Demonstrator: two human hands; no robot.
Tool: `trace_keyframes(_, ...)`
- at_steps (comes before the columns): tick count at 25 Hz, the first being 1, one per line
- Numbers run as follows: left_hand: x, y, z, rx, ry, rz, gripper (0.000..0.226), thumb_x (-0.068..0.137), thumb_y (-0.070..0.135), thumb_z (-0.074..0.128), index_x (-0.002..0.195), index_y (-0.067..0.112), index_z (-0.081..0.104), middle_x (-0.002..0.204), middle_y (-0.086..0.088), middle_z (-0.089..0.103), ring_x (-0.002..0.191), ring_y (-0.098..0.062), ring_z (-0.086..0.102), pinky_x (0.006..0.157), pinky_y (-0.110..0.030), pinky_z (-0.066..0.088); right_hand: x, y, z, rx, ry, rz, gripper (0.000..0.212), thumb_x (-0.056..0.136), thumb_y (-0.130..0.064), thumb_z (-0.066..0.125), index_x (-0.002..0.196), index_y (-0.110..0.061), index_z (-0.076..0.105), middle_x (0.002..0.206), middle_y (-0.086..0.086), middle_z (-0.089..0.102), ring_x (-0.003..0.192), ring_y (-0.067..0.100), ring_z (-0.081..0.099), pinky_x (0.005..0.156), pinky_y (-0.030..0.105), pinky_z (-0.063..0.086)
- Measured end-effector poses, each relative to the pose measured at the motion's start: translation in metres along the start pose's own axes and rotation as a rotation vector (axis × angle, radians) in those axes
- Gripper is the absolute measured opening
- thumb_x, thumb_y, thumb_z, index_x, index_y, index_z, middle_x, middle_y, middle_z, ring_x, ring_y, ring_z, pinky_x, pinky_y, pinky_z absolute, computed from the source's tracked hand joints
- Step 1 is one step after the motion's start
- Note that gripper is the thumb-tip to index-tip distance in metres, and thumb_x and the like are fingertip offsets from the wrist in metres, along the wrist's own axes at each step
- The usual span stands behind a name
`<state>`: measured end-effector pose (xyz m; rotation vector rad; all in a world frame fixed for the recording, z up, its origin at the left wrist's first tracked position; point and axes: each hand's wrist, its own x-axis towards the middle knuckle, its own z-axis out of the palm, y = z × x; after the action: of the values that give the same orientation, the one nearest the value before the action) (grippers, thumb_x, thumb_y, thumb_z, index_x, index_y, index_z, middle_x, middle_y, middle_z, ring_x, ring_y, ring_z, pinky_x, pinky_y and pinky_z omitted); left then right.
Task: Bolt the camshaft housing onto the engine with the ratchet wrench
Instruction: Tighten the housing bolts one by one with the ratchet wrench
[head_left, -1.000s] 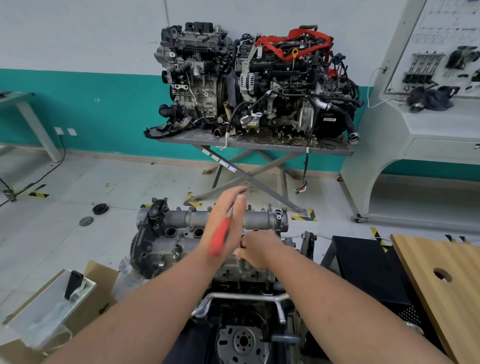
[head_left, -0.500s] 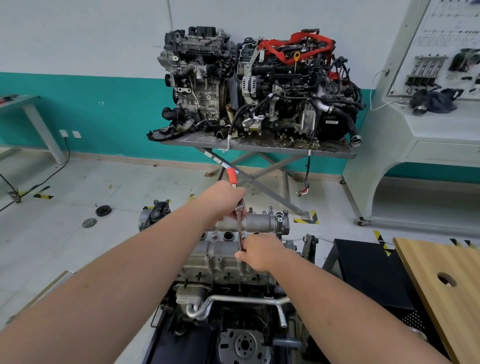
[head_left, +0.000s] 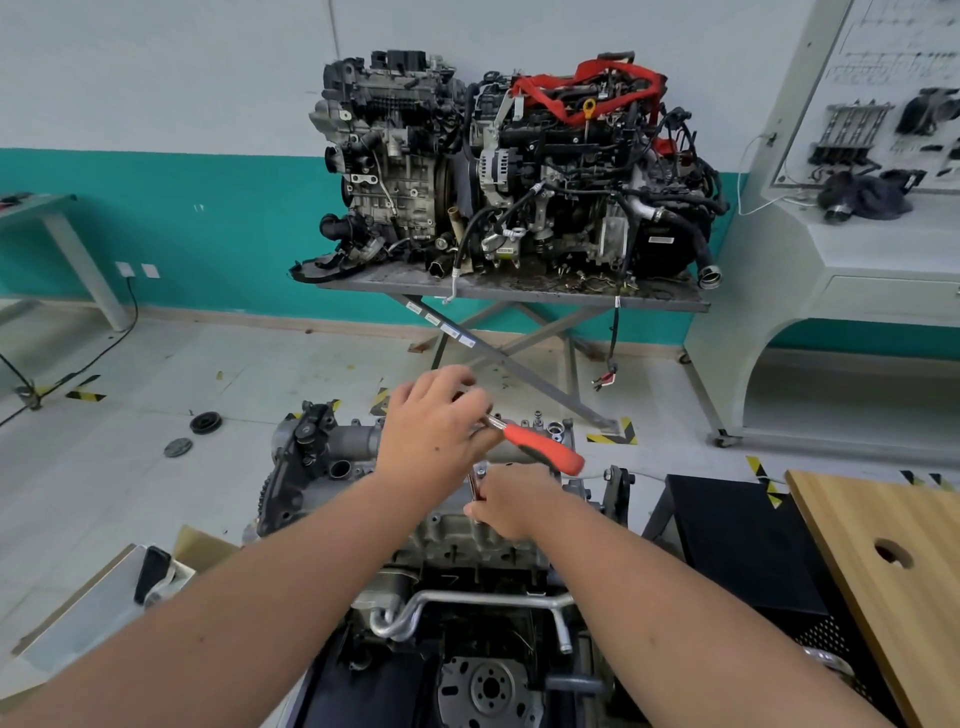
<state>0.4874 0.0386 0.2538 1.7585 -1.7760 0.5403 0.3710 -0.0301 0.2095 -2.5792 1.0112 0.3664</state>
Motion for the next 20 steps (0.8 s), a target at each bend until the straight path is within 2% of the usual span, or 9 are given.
trace_keyframes(2, -0.012, 0.011, 0.014, -0.318, 0.001, -0.236, 0.049, 0.087, 0.056, 0.046, 0.104, 0.015, 0.068, 0.122, -0.004, 0.057, 0.111, -0.024, 0.054, 0.094, -0.042, 0.043, -0.001, 0.000, -0.001, 0.001, -0.002, -0.027, 0.029, 0.101, -0.033, 0.051, 0.112, -0.012, 0.066, 0.102, 0.005, 0.070, 0.094, 0.025, 0.067, 0.088, 0.044, 0.055)
trace_keyframes(4, -0.016, 0.027, 0.022, -0.796, 0.050, -0.471, 0.049, 0.089, 0.057, 0.043, 0.116, 0.021, 0.061, 0.126, 0.001, 0.055, 0.116, -0.018, 0.055, 0.101, -0.041, 0.045, -0.001, 0.000, -0.003, -0.057, 0.001, -0.055, 0.017, 0.099, -0.024, 0.050, 0.100, -0.018, 0.067, 0.098, 0.002, 0.072, 0.089, 0.023, 0.069, 0.085, 0.044, 0.056)
trace_keyframes(6, -0.010, 0.039, 0.023, -1.154, 0.103, -0.772, 0.047, 0.091, 0.061, 0.034, 0.119, 0.032, 0.059, 0.117, 0.004, 0.065, 0.098, -0.014, 0.067, 0.088, -0.038, 0.054, 0.000, -0.002, -0.006, -0.136, -0.057, -0.034, 0.025, 0.101, -0.028, 0.046, 0.093, -0.020, 0.068, 0.093, -0.001, 0.073, 0.086, 0.020, 0.068, 0.086, 0.043, 0.055)
trace_keyframes(7, -0.005, 0.042, 0.023, -1.269, 0.110, -0.908, 0.048, 0.093, 0.064, 0.031, 0.116, 0.033, 0.061, 0.108, 0.002, 0.071, 0.086, -0.013, 0.070, 0.079, -0.035, 0.054, 0.001, -0.004, -0.008, -0.169, -0.082, -0.016, 0.028, 0.102, -0.033, 0.044, 0.099, -0.018, 0.068, 0.096, 0.000, 0.072, 0.088, 0.021, 0.067, 0.087, 0.044, 0.054)
trace_keyframes(10, 0.010, 0.033, 0.016, -1.539, 0.083, -1.180, 0.049, 0.101, 0.056, 0.037, 0.104, 0.018, 0.068, 0.076, -0.005, 0.072, 0.065, -0.019, 0.068, 0.063, -0.032, 0.048, 0.003, -0.002, -0.006, -0.072, -0.054, 0.013, 0.033, 0.100, -0.039, 0.047, 0.113, -0.017, 0.067, 0.103, 0.003, 0.072, 0.096, 0.024, 0.067, 0.091, 0.042, 0.053)
trace_keyframes(13, 0.029, 0.015, 0.001, -1.445, -0.128, -1.287, 0.030, 0.102, 0.038, 0.046, 0.095, 0.013, 0.062, 0.068, -0.004, 0.069, 0.066, -0.023, 0.071, 0.059, -0.031, 0.051, 0.003, 0.003, -0.002, -0.064, -0.030, 0.021, 0.038, 0.101, -0.047, 0.046, 0.104, -0.016, 0.069, 0.101, 0.005, 0.070, 0.097, 0.026, 0.065, 0.090, 0.041, 0.052)
trace_keyframes(15, 0.040, 0.010, -0.009, -1.207, -0.358, -1.213, 0.025, 0.099, 0.032, 0.045, 0.093, 0.012, 0.060, 0.071, -0.001, 0.072, 0.070, -0.020, 0.074, 0.069, -0.033, 0.051, 0.003, 0.006, 0.000, -0.081, -0.012, 0.011, 0.038, 0.100, -0.048, 0.046, 0.094, -0.015, 0.064, 0.097, 0.004, 0.068, 0.092, 0.025, 0.064, 0.085, 0.040, 0.052)
trace_keyframes(18, 0.053, 0.010, -0.018, -0.743, -0.590, -0.910, 0.027, 0.098, 0.024, 0.041, 0.099, 0.007, 0.061, 0.072, -0.001, 0.073, 0.063, -0.011, 0.070, 0.067, -0.031, 0.048, 0.005, 0.007, 0.003, -0.080, 0.007, 0.009, 0.037, 0.100, -0.049, 0.048, 0.089, -0.016, 0.059, 0.090, 0.003, 0.064, 0.084, 0.024, 0.061, 0.078, 0.038, 0.050)
trace_keyframes(20, 0.062, 0.013, -0.021, -0.319, -0.659, -0.587, 0.026, 0.100, 0.023, 0.038, 0.099, 0.008, 0.059, 0.080, -0.004, 0.068, 0.070, -0.019, 0.065, 0.065, -0.034, 0.047, 0.005, 0.006, 0.001, -0.087, 0.003, 0.018, 0.037, 0.099, -0.050, 0.049, 0.088, -0.016, 0.058, 0.089, 0.004, 0.064, 0.084, 0.024, 0.061, 0.076, 0.037, 0.049)
